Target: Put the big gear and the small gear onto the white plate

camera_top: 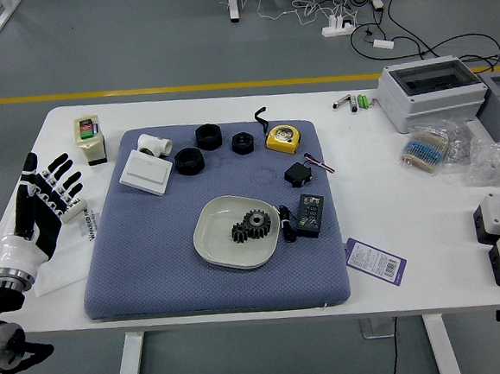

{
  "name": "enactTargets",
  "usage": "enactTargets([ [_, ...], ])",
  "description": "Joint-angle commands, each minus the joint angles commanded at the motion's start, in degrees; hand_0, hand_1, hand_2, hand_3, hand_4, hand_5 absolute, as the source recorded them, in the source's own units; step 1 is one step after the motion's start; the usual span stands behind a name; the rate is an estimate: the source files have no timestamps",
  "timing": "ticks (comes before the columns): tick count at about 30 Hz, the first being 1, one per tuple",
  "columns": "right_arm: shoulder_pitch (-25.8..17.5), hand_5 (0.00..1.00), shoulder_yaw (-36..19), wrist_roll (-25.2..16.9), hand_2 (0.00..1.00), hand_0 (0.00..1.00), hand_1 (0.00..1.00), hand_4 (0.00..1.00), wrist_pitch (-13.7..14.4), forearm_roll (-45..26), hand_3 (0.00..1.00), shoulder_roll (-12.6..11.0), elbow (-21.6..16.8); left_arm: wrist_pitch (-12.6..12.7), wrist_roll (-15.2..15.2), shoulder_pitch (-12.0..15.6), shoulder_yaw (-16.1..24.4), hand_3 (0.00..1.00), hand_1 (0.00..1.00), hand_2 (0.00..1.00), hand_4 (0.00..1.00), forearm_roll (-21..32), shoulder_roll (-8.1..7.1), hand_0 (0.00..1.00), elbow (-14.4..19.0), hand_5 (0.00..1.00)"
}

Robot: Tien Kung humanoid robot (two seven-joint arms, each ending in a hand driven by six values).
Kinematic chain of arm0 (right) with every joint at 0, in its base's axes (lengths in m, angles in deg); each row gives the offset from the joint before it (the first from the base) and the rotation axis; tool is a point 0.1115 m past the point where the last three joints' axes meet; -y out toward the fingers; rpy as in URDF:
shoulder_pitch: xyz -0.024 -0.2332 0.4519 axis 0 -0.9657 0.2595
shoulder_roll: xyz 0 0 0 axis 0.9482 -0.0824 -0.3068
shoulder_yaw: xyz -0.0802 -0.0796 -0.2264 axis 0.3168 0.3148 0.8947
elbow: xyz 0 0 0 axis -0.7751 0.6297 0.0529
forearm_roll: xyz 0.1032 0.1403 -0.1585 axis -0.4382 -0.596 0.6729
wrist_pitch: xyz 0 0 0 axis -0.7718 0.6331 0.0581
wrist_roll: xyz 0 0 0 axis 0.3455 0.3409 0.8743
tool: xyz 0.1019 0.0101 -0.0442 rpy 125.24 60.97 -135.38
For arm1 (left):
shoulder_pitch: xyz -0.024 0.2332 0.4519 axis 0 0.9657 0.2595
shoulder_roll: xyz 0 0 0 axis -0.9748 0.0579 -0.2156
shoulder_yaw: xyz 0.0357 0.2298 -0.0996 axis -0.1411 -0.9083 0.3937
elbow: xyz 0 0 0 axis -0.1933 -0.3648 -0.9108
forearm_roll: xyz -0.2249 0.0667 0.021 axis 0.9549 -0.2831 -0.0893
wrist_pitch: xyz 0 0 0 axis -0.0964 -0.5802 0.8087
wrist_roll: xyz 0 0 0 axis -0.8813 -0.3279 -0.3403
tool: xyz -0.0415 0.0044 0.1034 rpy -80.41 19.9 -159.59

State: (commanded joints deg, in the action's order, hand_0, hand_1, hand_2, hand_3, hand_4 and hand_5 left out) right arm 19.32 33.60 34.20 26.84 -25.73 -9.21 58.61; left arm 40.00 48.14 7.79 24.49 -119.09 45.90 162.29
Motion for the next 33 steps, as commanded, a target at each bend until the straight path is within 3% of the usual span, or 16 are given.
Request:
enactTargets([
  [33,0.33,0.7,0.42,0.01,0.725,0.606,0.627,0.729,-0.03,-0.1,0.54,-0.09,-0.01,-0.92,1.64,-0.17,0.39,0.911,0.933,0.968,0.95,-3.79,0.18,0.931,-0.37,0.998],
])
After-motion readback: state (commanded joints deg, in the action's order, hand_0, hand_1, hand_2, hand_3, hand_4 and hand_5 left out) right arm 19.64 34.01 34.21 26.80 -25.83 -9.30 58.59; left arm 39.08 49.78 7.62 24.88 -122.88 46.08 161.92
